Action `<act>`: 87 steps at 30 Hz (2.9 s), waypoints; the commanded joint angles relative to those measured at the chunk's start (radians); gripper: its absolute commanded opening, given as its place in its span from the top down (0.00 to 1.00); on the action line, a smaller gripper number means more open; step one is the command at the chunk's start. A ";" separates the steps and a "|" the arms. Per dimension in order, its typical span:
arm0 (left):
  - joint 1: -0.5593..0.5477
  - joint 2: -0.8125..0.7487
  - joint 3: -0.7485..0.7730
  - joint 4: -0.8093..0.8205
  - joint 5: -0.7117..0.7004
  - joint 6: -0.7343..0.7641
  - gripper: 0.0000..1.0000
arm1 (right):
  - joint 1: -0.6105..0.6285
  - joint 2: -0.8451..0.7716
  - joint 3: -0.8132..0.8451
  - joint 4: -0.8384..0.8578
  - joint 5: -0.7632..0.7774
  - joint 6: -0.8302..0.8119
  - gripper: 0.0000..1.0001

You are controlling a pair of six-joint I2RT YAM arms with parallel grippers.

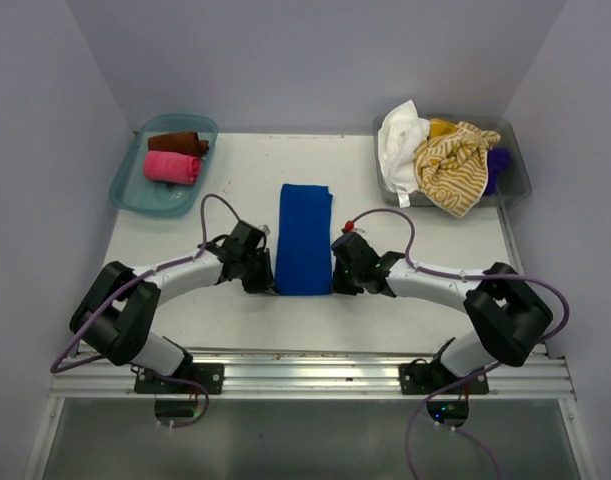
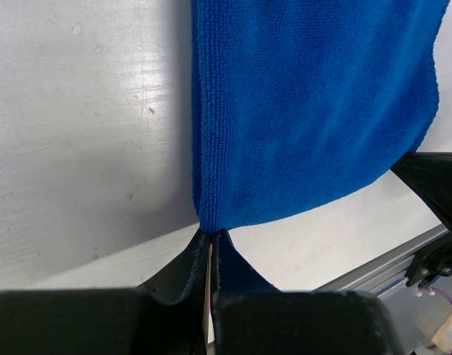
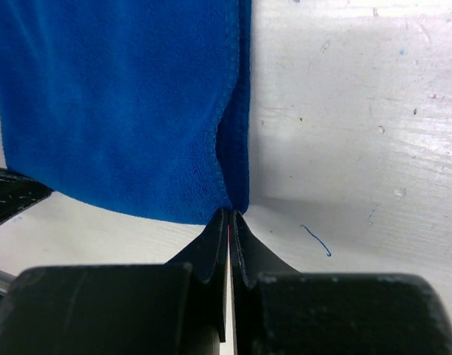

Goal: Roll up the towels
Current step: Roll the towel

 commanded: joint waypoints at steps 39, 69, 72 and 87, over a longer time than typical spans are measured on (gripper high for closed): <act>0.176 0.429 0.605 -0.182 0.023 0.136 0.67 | -0.176 0.301 0.493 -0.095 0.123 -0.174 0.91; 0.153 0.336 0.470 -0.086 0.000 0.120 0.66 | -0.087 0.423 0.500 -0.081 0.015 -0.279 0.92; 0.153 0.337 0.461 -0.101 -0.009 0.136 0.64 | -0.070 0.373 0.431 -0.104 -0.005 -0.206 0.91; 0.153 0.273 0.436 -0.150 -0.011 0.186 0.57 | 0.157 0.081 0.291 -0.179 0.145 -0.005 0.71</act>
